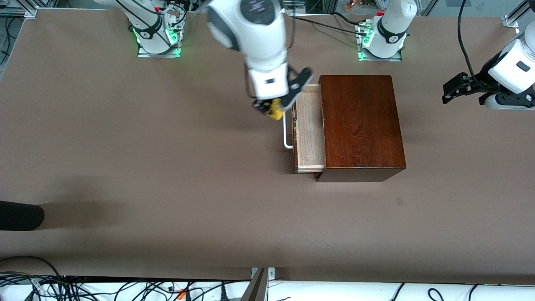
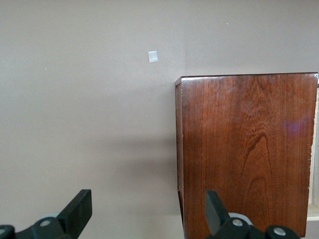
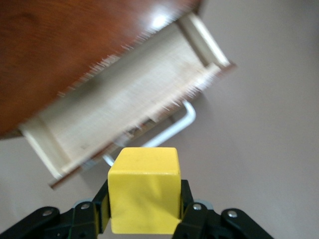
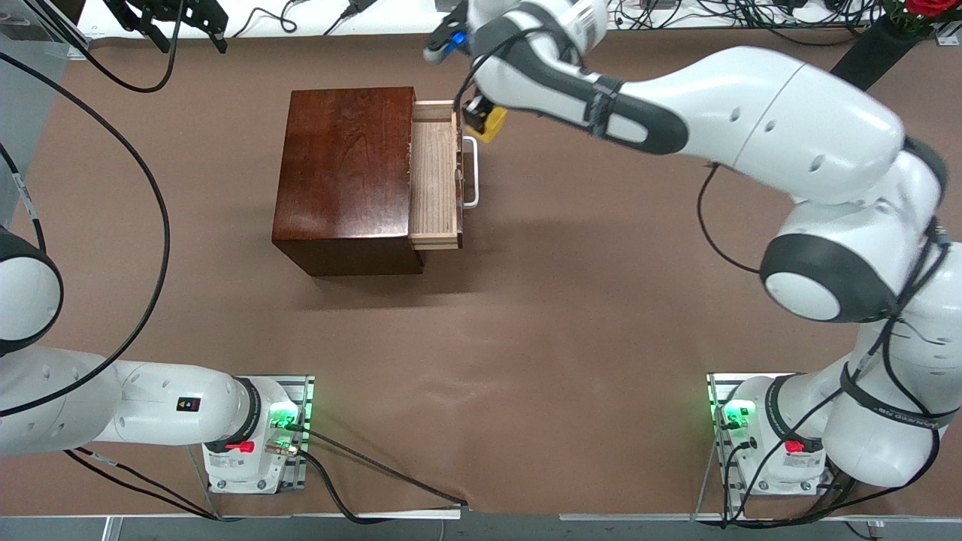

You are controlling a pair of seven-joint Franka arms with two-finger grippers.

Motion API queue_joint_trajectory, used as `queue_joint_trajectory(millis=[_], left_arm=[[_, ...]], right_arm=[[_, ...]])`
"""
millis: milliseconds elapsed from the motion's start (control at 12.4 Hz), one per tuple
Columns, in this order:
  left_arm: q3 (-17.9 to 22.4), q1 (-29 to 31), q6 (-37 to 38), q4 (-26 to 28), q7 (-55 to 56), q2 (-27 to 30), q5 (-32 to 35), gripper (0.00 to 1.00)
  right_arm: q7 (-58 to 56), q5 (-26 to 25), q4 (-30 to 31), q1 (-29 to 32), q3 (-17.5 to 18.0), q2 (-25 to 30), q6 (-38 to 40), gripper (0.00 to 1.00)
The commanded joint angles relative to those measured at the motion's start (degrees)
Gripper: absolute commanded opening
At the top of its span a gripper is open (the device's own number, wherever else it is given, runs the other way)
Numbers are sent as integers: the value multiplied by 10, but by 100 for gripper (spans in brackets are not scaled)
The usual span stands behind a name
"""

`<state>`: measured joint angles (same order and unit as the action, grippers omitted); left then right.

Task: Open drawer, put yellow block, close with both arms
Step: 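Lift the yellow cube with the right gripper and carry it over the drawer, then lower the cube into the open drawer and open the right gripper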

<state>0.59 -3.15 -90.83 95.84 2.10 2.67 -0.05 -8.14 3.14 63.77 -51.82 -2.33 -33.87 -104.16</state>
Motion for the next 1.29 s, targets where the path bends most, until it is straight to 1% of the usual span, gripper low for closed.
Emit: queue_joint_trajectory(millis=[0, 241, 483, 724, 966, 1207], left_arm=[[2, -3, 12, -10, 3, 1, -5, 100], [2, -3, 13, -10, 3, 1, -5, 100], [2, -3, 13, -10, 4, 1, -5, 100], [3, -2, 19, -10, 3, 1, -5, 100], [3, -3, 20, -10, 12, 0, -5, 100], [-2, -3, 34, -12, 14, -7, -10, 100]], right_arm=[[-7, -10, -73, -33, -7, -53, -13, 15], [-56, -35, -74, -53, -8, -73, -39, 15], [-108, -70, -74, -71, -7, -95, -39, 15], [-124, -88, -73, -84, -7, -104, -37, 15], [-135, -94, -74, -86, -8, -120, -45, 15], [-142, -96, -73, -86, -8, -142, -73, 15]])
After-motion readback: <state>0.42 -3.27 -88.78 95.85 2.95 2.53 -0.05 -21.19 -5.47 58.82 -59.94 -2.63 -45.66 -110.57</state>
